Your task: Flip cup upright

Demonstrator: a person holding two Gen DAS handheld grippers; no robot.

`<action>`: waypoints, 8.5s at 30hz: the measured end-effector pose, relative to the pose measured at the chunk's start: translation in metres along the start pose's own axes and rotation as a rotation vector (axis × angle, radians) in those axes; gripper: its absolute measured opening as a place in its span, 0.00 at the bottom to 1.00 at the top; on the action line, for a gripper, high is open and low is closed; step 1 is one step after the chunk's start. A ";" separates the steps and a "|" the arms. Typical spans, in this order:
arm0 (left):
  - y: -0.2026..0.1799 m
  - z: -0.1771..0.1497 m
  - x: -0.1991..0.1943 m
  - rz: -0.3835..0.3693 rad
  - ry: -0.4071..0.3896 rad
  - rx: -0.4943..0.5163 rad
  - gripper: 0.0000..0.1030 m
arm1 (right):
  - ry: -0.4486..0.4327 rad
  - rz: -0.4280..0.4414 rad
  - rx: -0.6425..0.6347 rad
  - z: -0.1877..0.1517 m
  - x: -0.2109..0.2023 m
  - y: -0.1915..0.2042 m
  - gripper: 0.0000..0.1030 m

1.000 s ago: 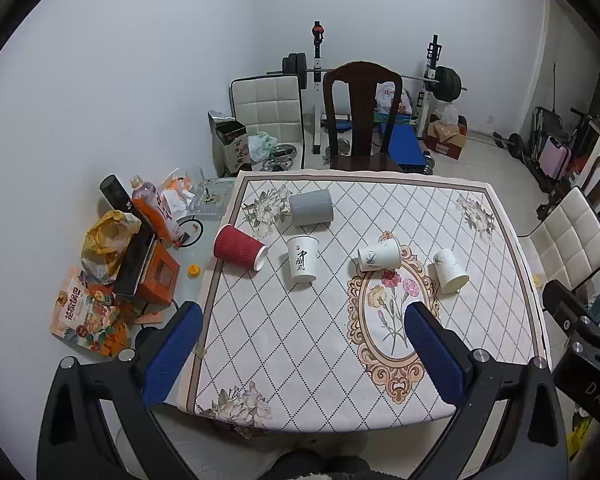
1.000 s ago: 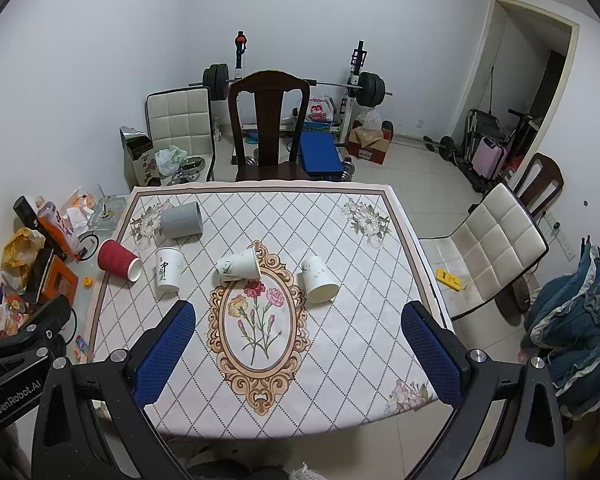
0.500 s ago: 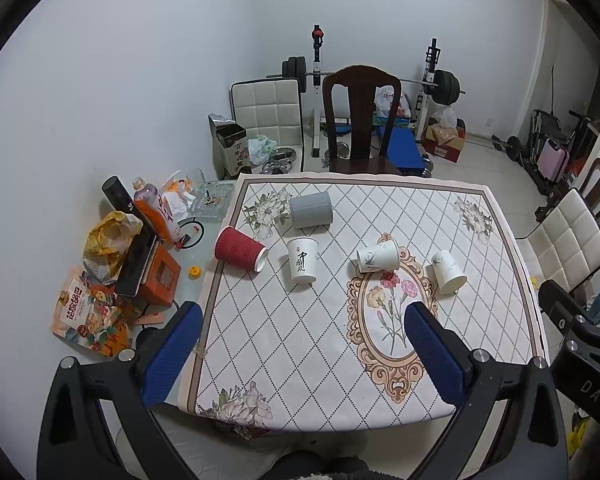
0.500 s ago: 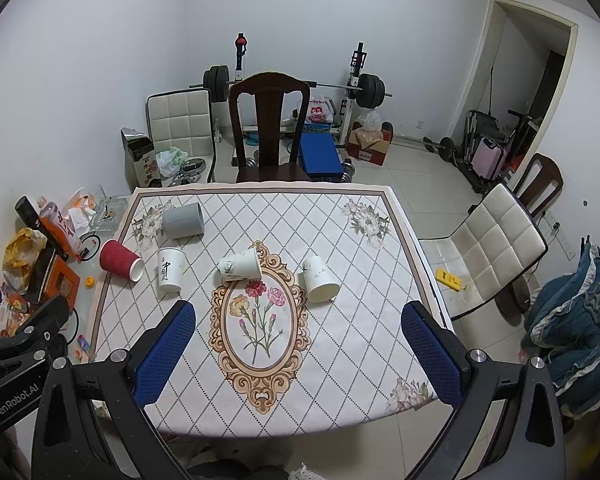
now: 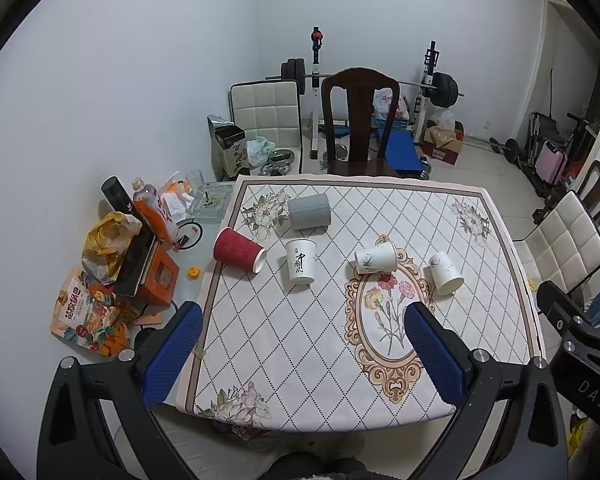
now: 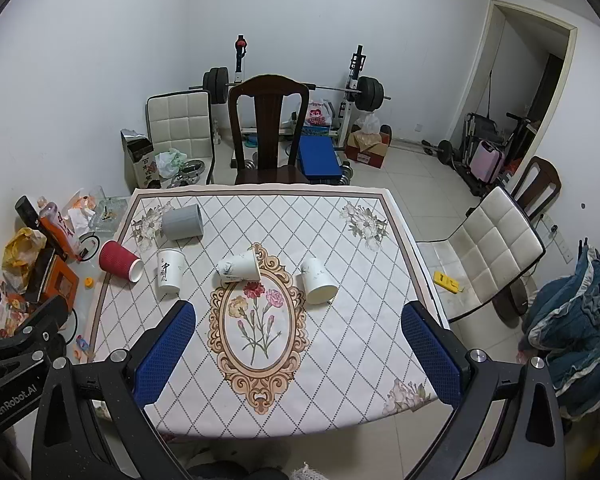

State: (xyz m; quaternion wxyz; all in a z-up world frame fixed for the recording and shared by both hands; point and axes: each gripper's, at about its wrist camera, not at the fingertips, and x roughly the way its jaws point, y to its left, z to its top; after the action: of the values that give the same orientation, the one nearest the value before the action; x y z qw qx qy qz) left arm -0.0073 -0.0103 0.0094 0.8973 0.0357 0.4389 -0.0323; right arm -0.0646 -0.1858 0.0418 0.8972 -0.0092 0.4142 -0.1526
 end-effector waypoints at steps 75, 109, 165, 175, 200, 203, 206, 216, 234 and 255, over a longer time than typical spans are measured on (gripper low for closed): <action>-0.159 0.009 0.383 0.112 0.313 0.797 0.91 | 0.750 -0.112 0.274 -0.107 0.415 -0.094 1.00; -0.195 0.007 0.408 0.043 0.349 0.829 0.62 | 0.813 -0.089 0.278 -0.099 0.460 -0.134 1.00; -0.071 -0.120 0.361 -0.216 0.783 -0.185 0.95 | 0.797 -0.091 0.120 -0.161 0.397 -0.052 1.00; -0.073 -0.108 0.331 -0.205 0.714 -0.119 0.94 | 0.793 -0.091 0.124 -0.162 0.390 -0.050 1.00; -0.030 -0.064 0.241 -0.002 0.401 0.075 0.97 | 0.635 -0.023 0.163 -0.106 0.280 -0.036 1.00; -0.004 -0.079 0.252 0.032 0.425 0.041 0.97 | 0.619 0.015 0.122 -0.095 0.274 -0.012 1.00; 0.018 -0.098 0.264 0.044 0.470 0.002 0.97 | 0.626 0.051 0.066 -0.094 0.276 0.019 1.00; 0.067 -0.151 0.291 0.121 0.558 -0.079 0.97 | 0.653 0.106 -0.082 -0.104 0.316 0.111 0.98; 0.077 -0.151 0.316 0.125 0.592 -0.091 0.97 | 0.784 0.172 -0.084 -0.128 0.365 0.150 0.64; 0.055 -0.104 0.339 0.073 0.593 -0.141 0.97 | 0.373 0.246 0.059 -0.046 0.354 0.121 0.63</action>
State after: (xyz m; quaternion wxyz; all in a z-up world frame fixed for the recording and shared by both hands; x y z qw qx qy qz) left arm 0.1236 0.0449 -0.3207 0.7309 -0.0031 0.6811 0.0423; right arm 0.1491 -0.1645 -0.2681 0.8168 0.0957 0.5664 -0.0531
